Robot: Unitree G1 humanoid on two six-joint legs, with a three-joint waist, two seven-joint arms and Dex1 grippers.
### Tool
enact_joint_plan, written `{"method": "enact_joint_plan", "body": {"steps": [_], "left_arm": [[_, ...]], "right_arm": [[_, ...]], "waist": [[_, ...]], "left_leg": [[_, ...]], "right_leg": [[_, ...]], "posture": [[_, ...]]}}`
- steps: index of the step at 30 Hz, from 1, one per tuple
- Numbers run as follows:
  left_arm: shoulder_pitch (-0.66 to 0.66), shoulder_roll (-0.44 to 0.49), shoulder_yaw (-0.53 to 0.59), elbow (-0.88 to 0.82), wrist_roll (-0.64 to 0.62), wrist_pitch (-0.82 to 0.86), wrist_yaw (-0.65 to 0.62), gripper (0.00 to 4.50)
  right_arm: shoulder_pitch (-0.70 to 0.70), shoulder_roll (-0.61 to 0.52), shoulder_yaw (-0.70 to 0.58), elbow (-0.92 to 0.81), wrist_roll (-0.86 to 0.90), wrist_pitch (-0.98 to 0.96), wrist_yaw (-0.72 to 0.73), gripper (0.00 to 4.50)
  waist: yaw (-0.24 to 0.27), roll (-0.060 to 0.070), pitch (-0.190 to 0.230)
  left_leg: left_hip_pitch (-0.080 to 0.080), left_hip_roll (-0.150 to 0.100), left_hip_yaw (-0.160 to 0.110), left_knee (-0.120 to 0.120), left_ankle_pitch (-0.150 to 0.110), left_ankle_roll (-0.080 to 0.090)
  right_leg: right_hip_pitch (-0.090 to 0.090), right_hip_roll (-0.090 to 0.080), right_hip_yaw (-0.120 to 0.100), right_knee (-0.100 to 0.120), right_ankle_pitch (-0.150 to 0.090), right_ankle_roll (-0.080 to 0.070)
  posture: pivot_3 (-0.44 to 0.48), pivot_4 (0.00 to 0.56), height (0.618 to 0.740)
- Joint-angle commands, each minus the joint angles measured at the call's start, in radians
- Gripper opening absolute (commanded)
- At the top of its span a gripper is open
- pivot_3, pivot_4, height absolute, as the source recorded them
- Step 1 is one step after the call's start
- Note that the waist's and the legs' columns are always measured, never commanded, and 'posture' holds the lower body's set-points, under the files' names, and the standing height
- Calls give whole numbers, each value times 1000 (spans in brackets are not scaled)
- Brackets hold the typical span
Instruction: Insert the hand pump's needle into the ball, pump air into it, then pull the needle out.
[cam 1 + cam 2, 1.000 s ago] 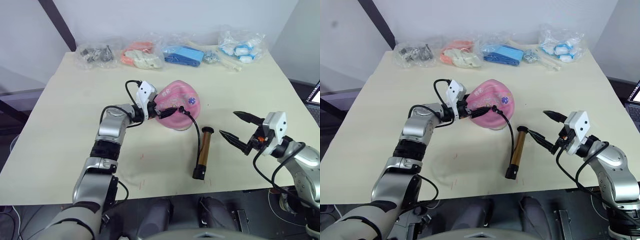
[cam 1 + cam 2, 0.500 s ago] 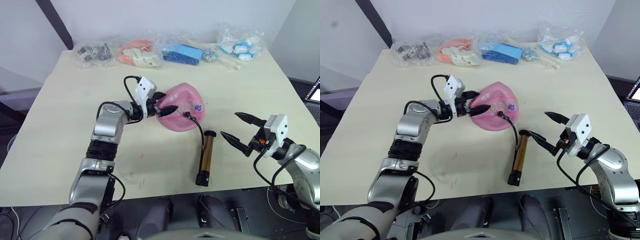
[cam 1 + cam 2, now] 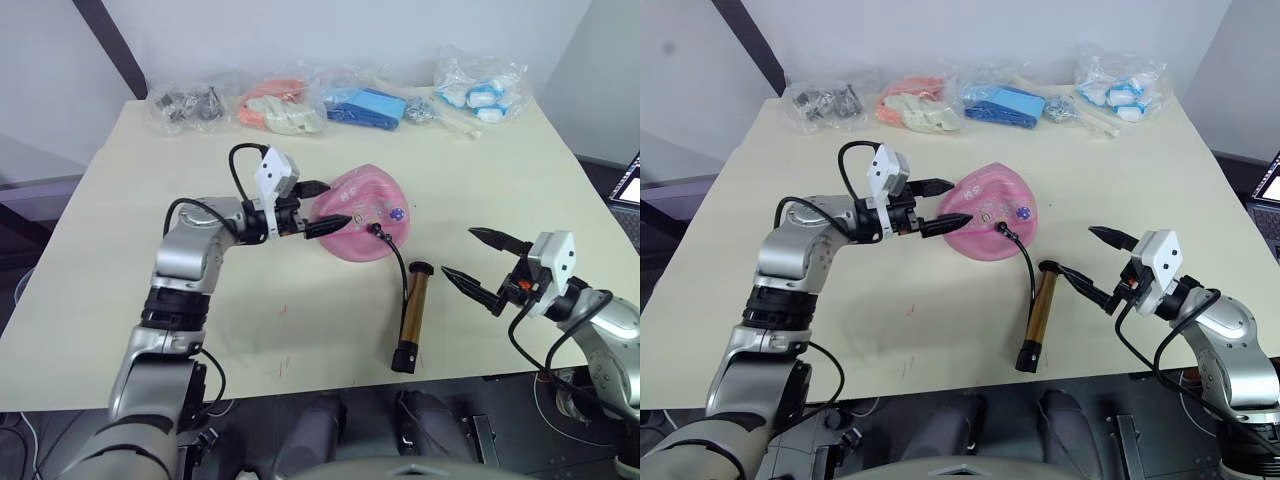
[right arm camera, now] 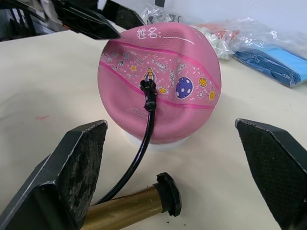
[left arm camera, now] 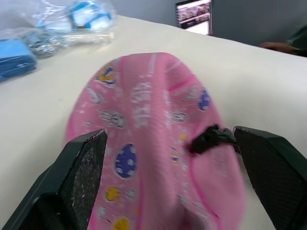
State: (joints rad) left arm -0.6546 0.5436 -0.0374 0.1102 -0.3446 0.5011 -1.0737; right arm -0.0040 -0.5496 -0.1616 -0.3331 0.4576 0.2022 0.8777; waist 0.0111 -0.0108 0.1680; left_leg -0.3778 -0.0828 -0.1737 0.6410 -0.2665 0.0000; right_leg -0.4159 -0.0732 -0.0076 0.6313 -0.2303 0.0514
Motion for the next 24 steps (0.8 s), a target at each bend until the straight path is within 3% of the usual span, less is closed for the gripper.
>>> {"method": "enact_joint_plan", "body": {"steps": [1,11,24], "left_arm": [[55,38,-8,-146,-68,62,-53,4463],[215,43,-104,-408,-132,229,13,4463],[136,31,-34,-196,-50,67,113,4463]], "right_arm": [[22,-17,-13,-29,28,-13,25,4500],[109,-79,-74,-14,78,-67,138,4500],[51,-62,-41,67,60,-149,153,4500]], "waist": [[0,0,0],[5,1,0],[3,1,0]], "left_leg": [[0,0,0,0,0,0],[0,0,2,10,-1,2],[8,4,9,11,-1,3]], "right_leg": [[0,0,0,0,0,0],[1,-1,5,10,0,0],[3,3,6,12,6,1]], "posture": [[0,150,740],[0,150,740],[0,150,740]]}}
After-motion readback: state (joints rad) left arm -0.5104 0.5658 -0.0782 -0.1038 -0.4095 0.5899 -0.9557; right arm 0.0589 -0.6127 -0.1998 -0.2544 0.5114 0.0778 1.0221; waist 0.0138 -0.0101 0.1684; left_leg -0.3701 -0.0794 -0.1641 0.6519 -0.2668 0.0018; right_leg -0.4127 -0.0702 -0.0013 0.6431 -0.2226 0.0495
